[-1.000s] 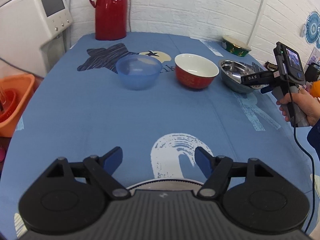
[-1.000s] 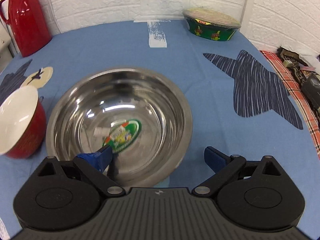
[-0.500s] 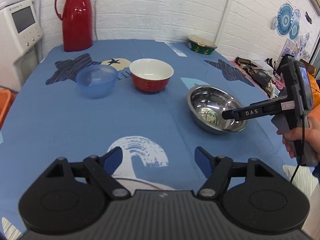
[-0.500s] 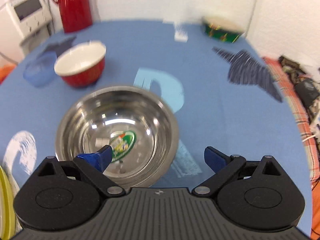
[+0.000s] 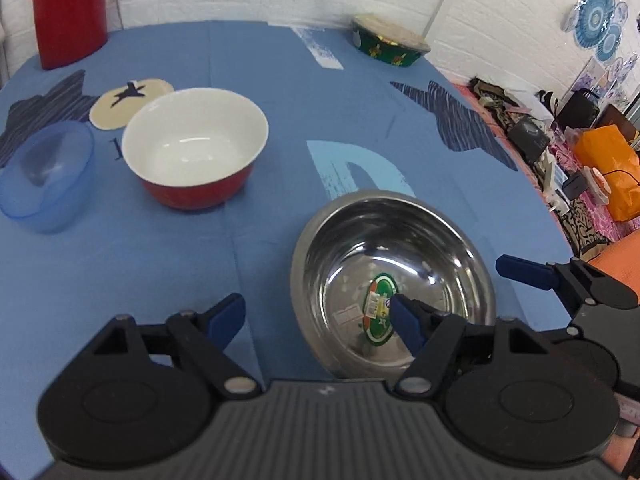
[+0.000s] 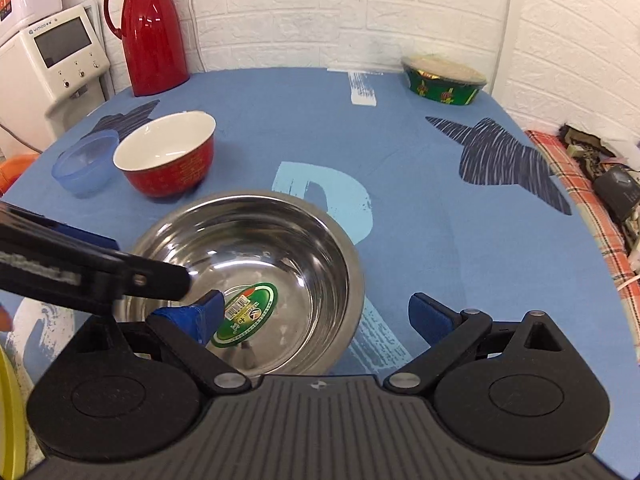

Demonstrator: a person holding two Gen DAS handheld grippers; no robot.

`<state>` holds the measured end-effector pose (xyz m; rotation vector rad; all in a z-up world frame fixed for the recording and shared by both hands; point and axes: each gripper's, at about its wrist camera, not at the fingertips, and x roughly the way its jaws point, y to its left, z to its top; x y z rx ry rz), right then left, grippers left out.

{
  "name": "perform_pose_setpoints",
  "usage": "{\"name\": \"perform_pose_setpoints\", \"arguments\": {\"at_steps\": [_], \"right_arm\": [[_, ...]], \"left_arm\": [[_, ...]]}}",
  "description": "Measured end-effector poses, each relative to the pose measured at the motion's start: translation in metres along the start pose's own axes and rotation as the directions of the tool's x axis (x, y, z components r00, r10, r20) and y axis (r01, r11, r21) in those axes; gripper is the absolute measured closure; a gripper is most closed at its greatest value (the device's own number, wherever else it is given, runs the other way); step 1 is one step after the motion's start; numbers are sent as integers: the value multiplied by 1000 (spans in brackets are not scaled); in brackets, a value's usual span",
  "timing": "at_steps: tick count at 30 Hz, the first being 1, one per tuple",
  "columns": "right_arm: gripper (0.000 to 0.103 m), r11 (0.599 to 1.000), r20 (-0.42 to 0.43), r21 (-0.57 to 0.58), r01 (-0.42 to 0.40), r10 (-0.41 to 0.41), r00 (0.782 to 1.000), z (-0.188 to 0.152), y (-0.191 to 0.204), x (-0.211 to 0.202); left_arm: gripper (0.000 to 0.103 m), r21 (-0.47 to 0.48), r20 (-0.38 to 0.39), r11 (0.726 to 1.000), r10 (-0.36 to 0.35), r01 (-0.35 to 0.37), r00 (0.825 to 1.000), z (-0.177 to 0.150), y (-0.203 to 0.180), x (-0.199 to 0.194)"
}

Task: Organize plates and bowls
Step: 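Reach the left tool to the steel bowl and grasp its rim, then carry the steel bowl onto the plate stack and open the left tool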

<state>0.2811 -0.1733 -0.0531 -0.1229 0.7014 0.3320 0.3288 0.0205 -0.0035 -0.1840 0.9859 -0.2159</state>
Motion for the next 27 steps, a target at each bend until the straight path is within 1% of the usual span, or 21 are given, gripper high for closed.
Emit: {"name": "perform_pose_setpoints", "arguments": {"at_steps": [3, 5, 6, 8, 9, 11, 14, 15, 16, 17, 18, 19, 20, 21, 23, 27], "right_arm": [[17, 1000, -20, -6, -13, 13, 1000, -2, -1, 12], [17, 1000, -40, -11, -20, 20, 999, -6, -1, 21], [15, 1000, -58, -14, -27, 26, 998, -9, -1, 26], [14, 999, -20, -12, -43, 42, 999, -14, -4, 26], [14, 999, -14, -12, -45, 45, 999, -15, -5, 25], [14, 998, -2, -21, -53, 53, 999, -17, -6, 25], [14, 999, -29, -18, -43, 42, 999, -13, -5, 25], [17, 999, -33, -15, -41, 41, 999, -12, -3, 24], [19, 998, -23, -17, -59, 59, 998, -14, -1, 22], [20, 994, -9, -29, -104, 104, 995, -16, 1, 19], [23, 991, -8, -38, -128, 128, 992, -17, 5, 17], [26, 989, -6, -51, -136, 136, 991, -19, 10, 14], [27, 987, -3, -69, -145, 145, 989, -21, 16, 10], [28, 988, -2, -77, -131, 131, 991, -22, 20, 6], [28, 990, 32, -109, -94, 98, 995, -26, 28, -10], [26, 991, 37, -81, -110, 113, 993, -38, 35, -42]], "left_arm": [[32, -10, -20, 1000, 27, -27, 999, 5, 2, 19], [33, -12, -29, 1000, 17, -17, 999, 6, 3, 26], [33, -3, -25, 1000, 22, -22, 999, 6, 2, 28], [37, 26, -13, 999, 44, -44, 999, 5, -2, 28], [39, 34, -10, 998, 52, -52, 999, 5, -3, 28], [41, 38, -4, 998, 58, -58, 998, 4, -3, 28], [42, 44, 4, 997, 68, -68, 998, 2, -5, 28], [42, 46, 6, 996, 74, -74, 997, 2, -6, 29], [44, 51, 8, 995, 82, -82, 997, 1, -7, 29], [48, 61, 12, 993, 100, -100, 995, 0, -9, 28], [63, 83, 17, 989, 125, -126, 992, -2, -12, 28], [75, 102, 17, 986, 132, -133, 991, -4, -15, 27], [81, 107, 5, 988, 108, -108, 994, -6, -16, 24], [84, 102, -11, 991, 91, -89, 996, -9, -17, 19], [84, 103, -12, 992, 75, -73, 997, -18, -18, 8], [84, 70, -44, 997, 29, -25, 999, -39, -18, -14]]}}
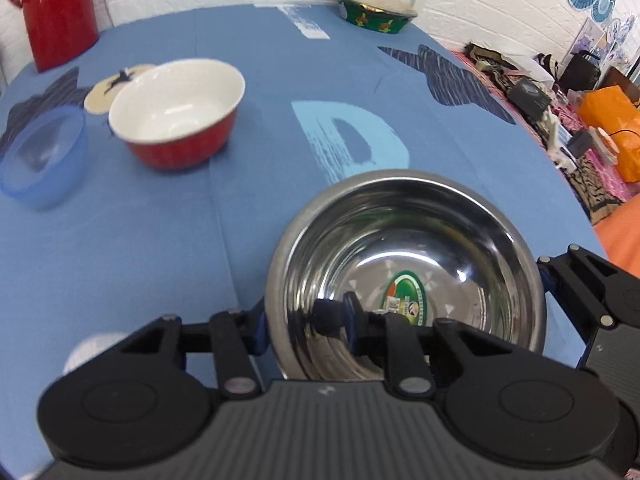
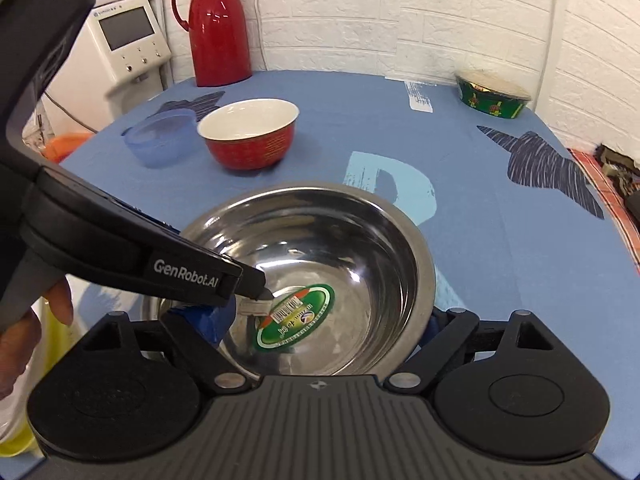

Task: Organize plates and bowls
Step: 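Carry the steel bowl onto the plate stack and open the left tool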

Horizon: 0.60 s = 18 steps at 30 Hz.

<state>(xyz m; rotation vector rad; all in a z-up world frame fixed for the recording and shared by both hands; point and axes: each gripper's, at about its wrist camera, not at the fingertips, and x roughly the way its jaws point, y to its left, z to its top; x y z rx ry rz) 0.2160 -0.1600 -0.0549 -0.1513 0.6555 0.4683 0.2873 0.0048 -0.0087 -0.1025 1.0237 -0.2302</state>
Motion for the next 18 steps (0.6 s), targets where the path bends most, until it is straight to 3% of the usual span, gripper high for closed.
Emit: {"name": "perform_pose_setpoints", "arguments": {"at_steps": [11, 18], "right_arm": [[24, 997, 11, 70, -16, 15, 1000, -64, 39, -55], [24, 990, 22, 143, -20, 17, 1000, -84, 43, -64]], "left_arm": [[84, 111, 25, 993, -37, 34, 999, -85, -22, -64], [84, 144, 35, 988, -54, 48, 998, -105, -28, -70]]}}
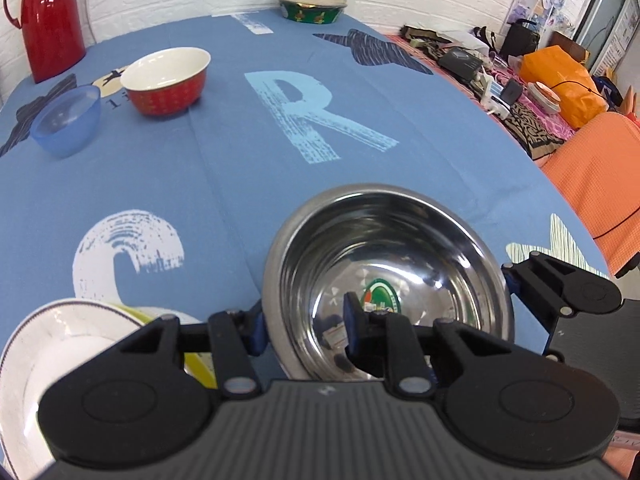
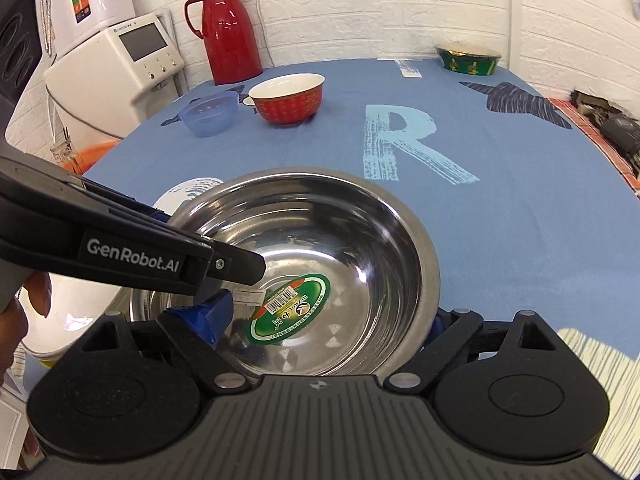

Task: Organize plates and bowls
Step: 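Carry the steel bowl onto the plate stack and open the left tool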

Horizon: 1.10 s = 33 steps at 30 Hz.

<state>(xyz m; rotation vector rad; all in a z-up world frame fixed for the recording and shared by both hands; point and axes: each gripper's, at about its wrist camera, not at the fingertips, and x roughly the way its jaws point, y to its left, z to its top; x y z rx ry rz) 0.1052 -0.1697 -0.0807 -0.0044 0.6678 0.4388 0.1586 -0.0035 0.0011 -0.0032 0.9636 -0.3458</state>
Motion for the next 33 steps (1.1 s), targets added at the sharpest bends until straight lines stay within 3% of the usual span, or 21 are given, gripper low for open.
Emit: {"name": "perform_pose_setpoints", "arguments": {"at_steps": [12, 24, 26, 28, 33], "right_arm": [[24, 1000, -19, 23, -19, 19, 1000, -14, -4, 7], [24, 1000, -36, -20, 2, -2, 999, -5, -6, 17], [25, 1000, -33, -1, 1, -1, 999, -5, -9, 15], [25, 1000, -24, 29, 2, -1, 1000, -5, -14, 10], [25, 996, 44, 86, 38, -42, 998, -7, -30, -19]], "left_arm": [[82, 0, -32, 1000, 3, -3, 999, -9, 0, 21], [76, 5, -15, 1000, 20, -19, 1000, -2, 3, 32], [70, 4, -11, 1000, 6, -6, 1000, -1, 3, 30], [37, -4, 2, 1000, 4, -4, 1000, 0, 5, 27], [29, -55, 77, 998, -16, 20, 997, 8, 19, 0]]}}
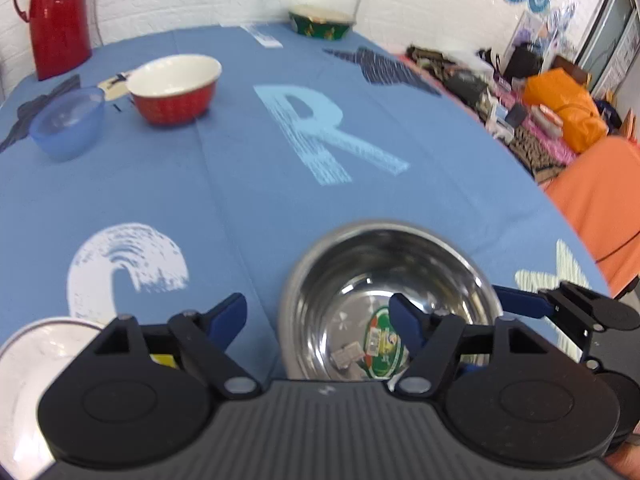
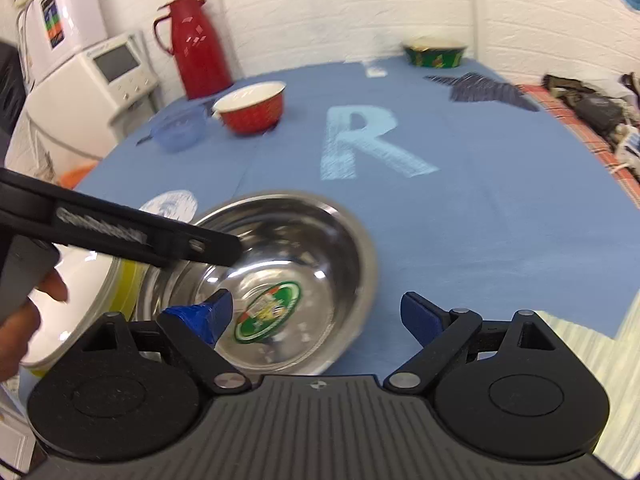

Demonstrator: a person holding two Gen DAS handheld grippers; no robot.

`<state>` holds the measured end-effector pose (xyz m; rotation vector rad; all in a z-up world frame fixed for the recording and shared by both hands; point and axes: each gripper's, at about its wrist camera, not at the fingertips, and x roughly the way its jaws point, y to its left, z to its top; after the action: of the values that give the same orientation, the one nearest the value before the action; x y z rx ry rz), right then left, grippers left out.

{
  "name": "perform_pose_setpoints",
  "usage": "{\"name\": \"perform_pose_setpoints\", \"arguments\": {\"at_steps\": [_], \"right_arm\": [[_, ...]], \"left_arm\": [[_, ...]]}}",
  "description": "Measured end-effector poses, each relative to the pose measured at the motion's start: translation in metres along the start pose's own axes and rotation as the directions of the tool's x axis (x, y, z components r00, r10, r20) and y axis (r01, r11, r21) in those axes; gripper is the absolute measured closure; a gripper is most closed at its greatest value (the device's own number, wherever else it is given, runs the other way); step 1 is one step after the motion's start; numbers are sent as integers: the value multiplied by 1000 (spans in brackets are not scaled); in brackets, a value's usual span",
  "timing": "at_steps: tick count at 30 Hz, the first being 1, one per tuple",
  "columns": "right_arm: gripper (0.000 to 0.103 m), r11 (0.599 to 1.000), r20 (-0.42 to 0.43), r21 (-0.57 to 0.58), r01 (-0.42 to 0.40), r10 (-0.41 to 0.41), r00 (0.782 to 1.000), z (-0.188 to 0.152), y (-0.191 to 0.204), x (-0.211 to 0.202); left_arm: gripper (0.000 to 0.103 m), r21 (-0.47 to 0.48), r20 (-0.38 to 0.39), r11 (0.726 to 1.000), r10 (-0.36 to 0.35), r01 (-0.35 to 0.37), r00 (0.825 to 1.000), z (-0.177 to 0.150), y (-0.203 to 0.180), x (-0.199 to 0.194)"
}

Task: Organize plates and bowls
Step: 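Carry the steel bowl onto the plate stack and open the left tool, then reach the right tool to the red bowl and grasp its rim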

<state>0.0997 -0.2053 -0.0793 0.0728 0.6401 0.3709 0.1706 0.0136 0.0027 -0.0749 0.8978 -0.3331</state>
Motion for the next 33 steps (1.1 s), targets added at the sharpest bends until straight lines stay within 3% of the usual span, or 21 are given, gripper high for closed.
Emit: {"name": "perform_pose_setpoints", "arguments": {"at_steps": [6, 14, 23, 33], "right_arm": [[25, 997, 59, 77, -13, 8, 998, 18, -17, -17], [25, 998, 36, -17, -66, 67, 997, 55, 6, 13], [25, 990, -41, -101, -96, 92, 995, 83, 23, 52], [25, 978, -60, -193, -83, 72, 996, 130, 33, 89]], "left_arm": [[27, -77, 79, 996, 52, -46, 996, 12, 32, -33], [26, -202, 65, 973, 123, -108, 990, 18, 83, -35], [26, -207, 42, 973, 117, -106, 992, 33, 108, -15], [26, -165, 39, 980, 116, -108, 992, 71, 123, 8]]}}
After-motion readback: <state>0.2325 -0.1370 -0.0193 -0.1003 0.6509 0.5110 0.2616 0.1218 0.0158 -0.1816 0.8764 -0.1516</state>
